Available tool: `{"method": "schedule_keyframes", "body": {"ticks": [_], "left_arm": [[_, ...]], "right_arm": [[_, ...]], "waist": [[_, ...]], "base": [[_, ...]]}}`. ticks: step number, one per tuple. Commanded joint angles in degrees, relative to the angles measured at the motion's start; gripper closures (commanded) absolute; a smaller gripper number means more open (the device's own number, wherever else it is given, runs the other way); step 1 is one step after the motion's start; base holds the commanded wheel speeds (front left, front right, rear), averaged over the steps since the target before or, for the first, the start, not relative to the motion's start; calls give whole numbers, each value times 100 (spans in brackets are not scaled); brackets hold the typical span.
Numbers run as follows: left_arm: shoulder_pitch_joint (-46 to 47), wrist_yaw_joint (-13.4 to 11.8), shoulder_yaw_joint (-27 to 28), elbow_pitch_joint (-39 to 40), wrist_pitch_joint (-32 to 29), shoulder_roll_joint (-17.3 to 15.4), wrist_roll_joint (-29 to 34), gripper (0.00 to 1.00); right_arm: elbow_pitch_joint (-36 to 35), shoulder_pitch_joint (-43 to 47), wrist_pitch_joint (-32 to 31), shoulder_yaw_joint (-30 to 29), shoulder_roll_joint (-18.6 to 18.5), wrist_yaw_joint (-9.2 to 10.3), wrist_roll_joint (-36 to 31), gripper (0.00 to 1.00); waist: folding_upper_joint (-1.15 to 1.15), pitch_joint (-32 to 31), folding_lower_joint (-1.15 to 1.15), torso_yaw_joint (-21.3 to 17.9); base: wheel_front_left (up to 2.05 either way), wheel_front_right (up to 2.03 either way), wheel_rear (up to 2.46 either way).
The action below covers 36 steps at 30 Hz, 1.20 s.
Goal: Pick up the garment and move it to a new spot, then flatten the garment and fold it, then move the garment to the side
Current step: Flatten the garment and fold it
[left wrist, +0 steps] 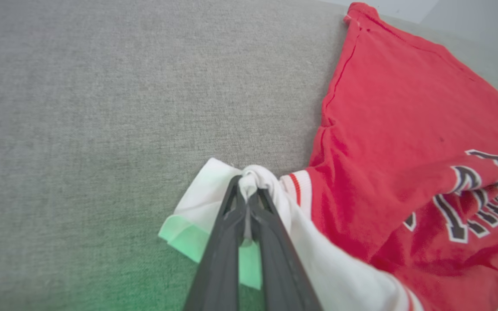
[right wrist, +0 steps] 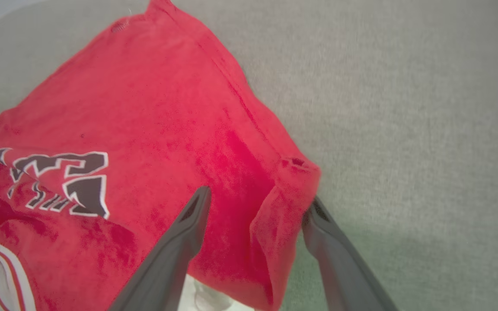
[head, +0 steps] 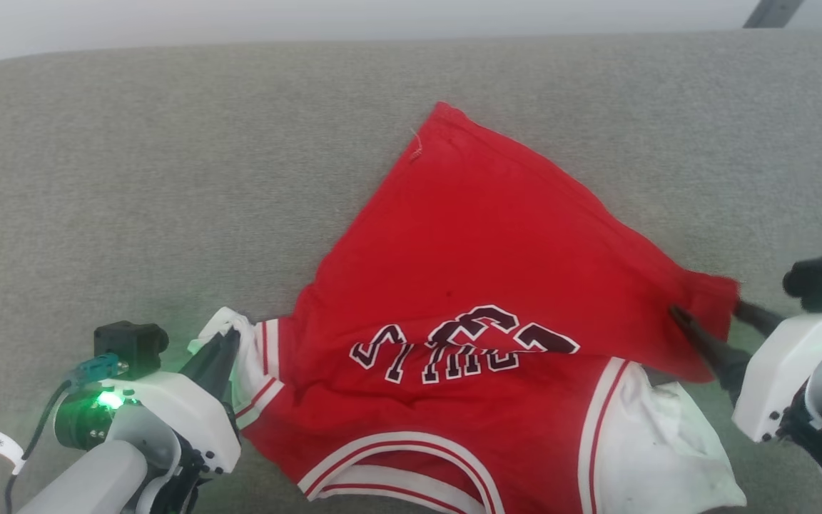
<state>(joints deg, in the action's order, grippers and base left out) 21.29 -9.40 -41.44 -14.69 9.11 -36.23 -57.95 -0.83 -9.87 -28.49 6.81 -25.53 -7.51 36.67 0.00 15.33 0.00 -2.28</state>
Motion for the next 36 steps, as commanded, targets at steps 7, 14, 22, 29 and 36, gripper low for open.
{"method": "schedule_keyframes", "body": {"ticks": [7,14,22,29,36], "left_arm": [[-21,-46,-68,111,15,101,-7,100],[198,59,-182,114,-9,343,53,100],[645,340,-488,-208,-48,898,226,100],[992,663,-701,-655,21,1370,329,100],[1219,916,-808,-1100,123,1678,363,100]], "right_arm": [[-604,-367,-262,-99,10,4,-209,0],[59,-1445,-230,189,-43,3,-132,0],[1639,-2905,-136,938,-374,3,15,0],[3163,-4072,-352,1841,-581,4,176,0],[4369,-4777,-1015,2857,-749,3,296,0]], "waist": [[0,-32,0,299],[0,107,0,818],[0,377,0,1729],[0,627,0,2364],[0,801,0,2731]], "base": [[0,0,0],[0,0,0],[0,0,0],[0,0,0],[0,0,0]]}}
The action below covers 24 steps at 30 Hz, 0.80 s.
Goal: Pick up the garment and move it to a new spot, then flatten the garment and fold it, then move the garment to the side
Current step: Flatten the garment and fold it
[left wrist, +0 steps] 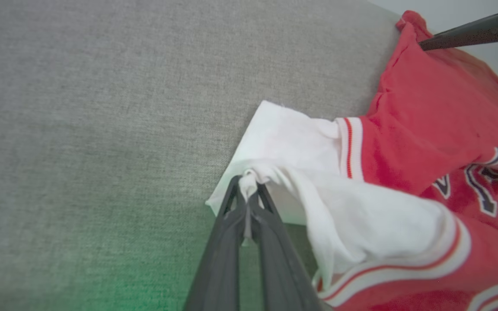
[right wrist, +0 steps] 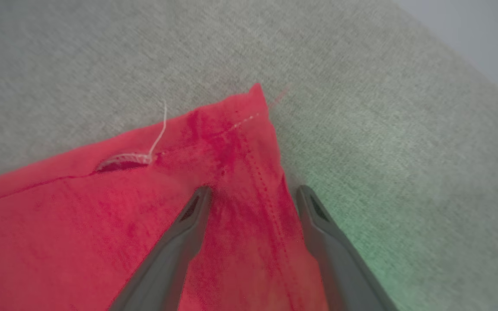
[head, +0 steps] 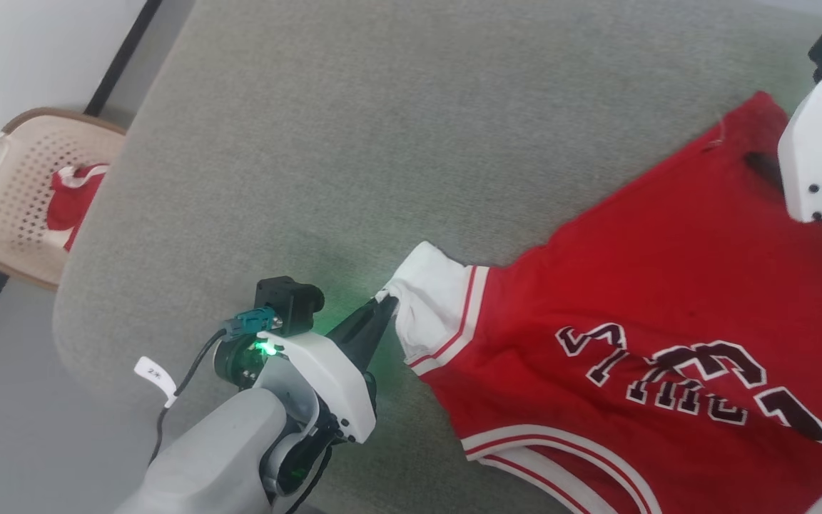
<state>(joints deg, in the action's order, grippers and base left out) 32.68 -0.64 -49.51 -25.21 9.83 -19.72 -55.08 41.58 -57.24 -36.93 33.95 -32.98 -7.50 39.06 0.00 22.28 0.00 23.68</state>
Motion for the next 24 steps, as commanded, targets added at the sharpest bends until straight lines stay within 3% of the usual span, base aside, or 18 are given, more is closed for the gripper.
{"method": "schedule_keyframes", "body": {"ticks": [1,7,8,11,18,24], "left_arm": [[90,58,-6,-107,66,53,61,100],[144,180,-4,-407,160,195,-7,100],[160,189,8,-453,176,203,-19,100],[253,232,47,-558,124,150,-43,100],[648,290,234,-457,-298,-168,-219,100],[1325,66,423,45,-1206,-829,-304,100]], "right_arm": [[222,-12,-375,356,11,1,134,0],[653,200,-1343,1168,-69,-13,675,0],[618,167,-1376,1248,-102,-14,747,100],[547,-115,-1215,1401,-313,2,790,100],[345,-763,-627,1385,-341,9,1035,100],[9,-1052,-168,1446,-330,6,1307,100]], "waist": [[0,118,0,158],[0,173,0,214],[0,178,0,206],[0,165,0,130],[0,-4,0,-239],[0,-286,0,-762]], "base": [[0,0,0],[0,0,0],[0,0,0],[0,0,0],[0,0,0],[0,0,0]]}}
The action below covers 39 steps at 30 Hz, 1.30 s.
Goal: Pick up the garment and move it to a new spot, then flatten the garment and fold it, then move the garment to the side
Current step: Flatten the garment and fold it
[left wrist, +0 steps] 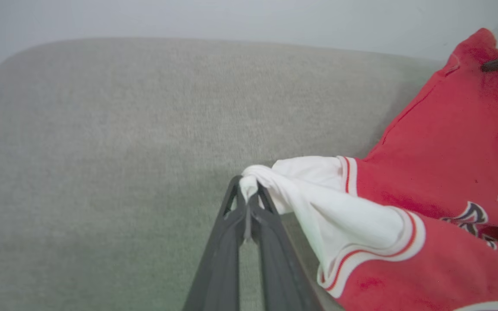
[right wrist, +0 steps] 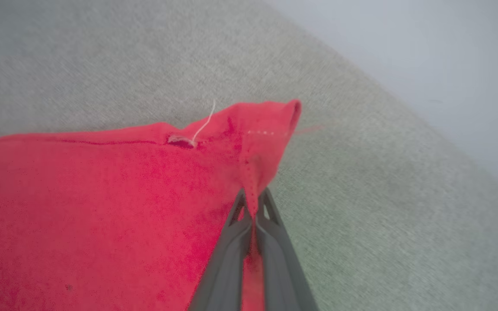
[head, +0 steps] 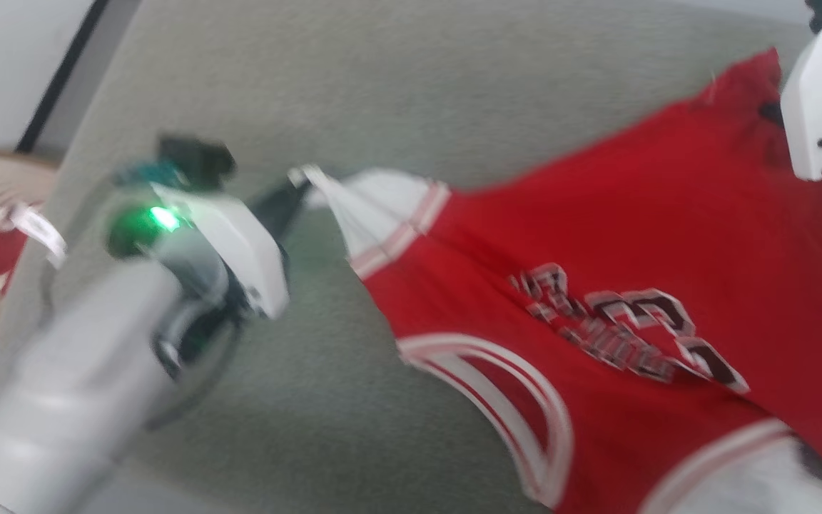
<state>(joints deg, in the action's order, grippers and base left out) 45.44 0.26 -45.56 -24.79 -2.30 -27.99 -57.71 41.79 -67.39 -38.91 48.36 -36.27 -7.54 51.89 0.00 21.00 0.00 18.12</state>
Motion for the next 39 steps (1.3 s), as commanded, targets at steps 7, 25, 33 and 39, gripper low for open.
{"method": "schedule_keyframes", "body": {"ticks": [7,25,33,39], "left_arm": [[1017,-426,266,551,-984,-636,1,100],[2914,-230,202,-145,-1986,-712,359,100],[3714,-62,182,-1047,-1342,-473,833,100],[4884,-89,226,-2086,-184,-112,1439,100]], "right_arm": [[-406,-288,423,-52,-41,10,218,100],[-875,-581,614,-632,145,10,116,100],[-256,-926,1192,-886,581,10,-390,100],[951,-1715,2729,-1342,1171,11,-1173,100]], "waist": [[0,-502,0,-856],[0,-1252,0,-1846],[0,-1059,0,-2059],[0,-400,0,-2176]], "base": [[0,0,0],[0,0,0],[0,0,0],[0,0,0]]}}
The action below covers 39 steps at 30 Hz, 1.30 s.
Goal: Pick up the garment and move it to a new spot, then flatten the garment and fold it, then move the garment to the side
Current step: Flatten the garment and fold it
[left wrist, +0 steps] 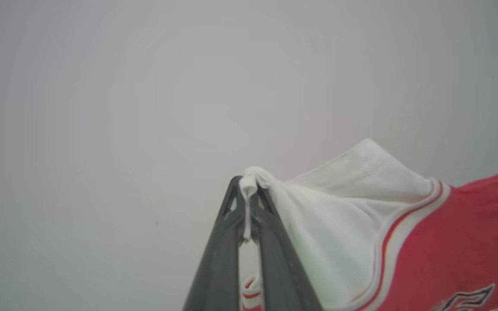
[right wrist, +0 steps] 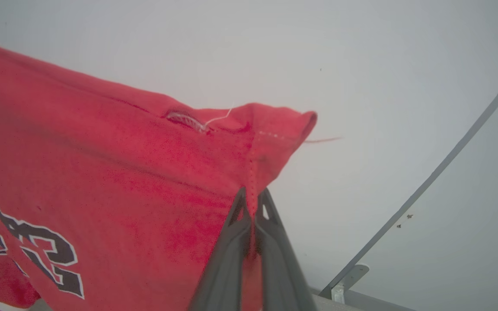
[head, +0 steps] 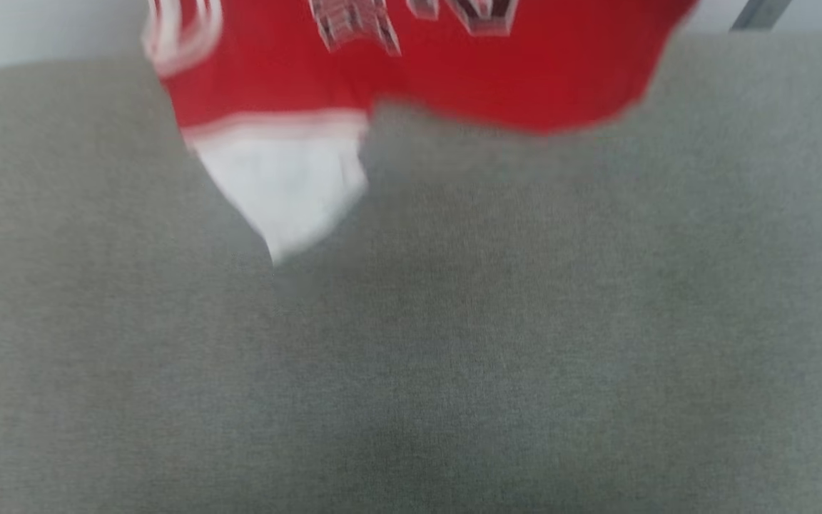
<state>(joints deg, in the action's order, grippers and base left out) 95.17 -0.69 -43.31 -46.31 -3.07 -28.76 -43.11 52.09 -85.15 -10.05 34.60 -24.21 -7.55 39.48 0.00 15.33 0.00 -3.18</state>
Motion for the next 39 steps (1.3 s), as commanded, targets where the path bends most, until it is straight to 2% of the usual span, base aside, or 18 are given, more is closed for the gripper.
{"method": "schedule_keyframes", "body": {"ticks": [1,7,9,15,18,23,33,36,37,39], "left_arm": [[88,-24,8,-64,126,9,68,100],[906,-35,80,-576,1601,283,499,100],[985,23,126,-643,1768,377,584,100],[276,593,-91,-1006,1816,548,564,100],[-210,754,-289,-1223,1467,585,413,100],[-1246,806,-591,-1086,612,620,-164,100],[-3186,808,-952,296,-873,-139,-1251,100],[-3791,625,-967,955,-1191,-416,-1492,100],[-3791,625,-967,955,-1191,-416,-1492,100],[-4195,418,-1004,1500,-1372,-645,-1613,100]], "right_arm": [[69,-80,206,-39,12,12,-98,100],[958,-723,2021,-360,245,12,-972,100],[1310,-805,2206,-409,319,12,-1199,100],[1811,-355,2089,-219,608,12,-1300,100],[1747,91,1887,-20,686,11,-1143,100],[1289,969,1433,303,599,11,-578,100],[-91,2525,599,889,-146,11,540,100],[-546,2979,424,999,-386,11,760,100],[-546,2979,424,999,-386,11,760,100],[-856,3304,316,1056,-579,11,877,100]], "waist": [[0,260,0,-48],[0,677,0,33],[0,742,0,82],[0,659,0,238],[0,550,0,297],[0,319,0,396],[0,-71,0,481],[0,-140,0,479],[0,-140,0,479],[0,-182,0,478]], "base": [[0,0,0],[0,0,0],[0,0,0],[0,0,0],[0,0,0],[0,0,0],[0,0,0],[0,0,0],[0,0,0],[0,0,0]]}}
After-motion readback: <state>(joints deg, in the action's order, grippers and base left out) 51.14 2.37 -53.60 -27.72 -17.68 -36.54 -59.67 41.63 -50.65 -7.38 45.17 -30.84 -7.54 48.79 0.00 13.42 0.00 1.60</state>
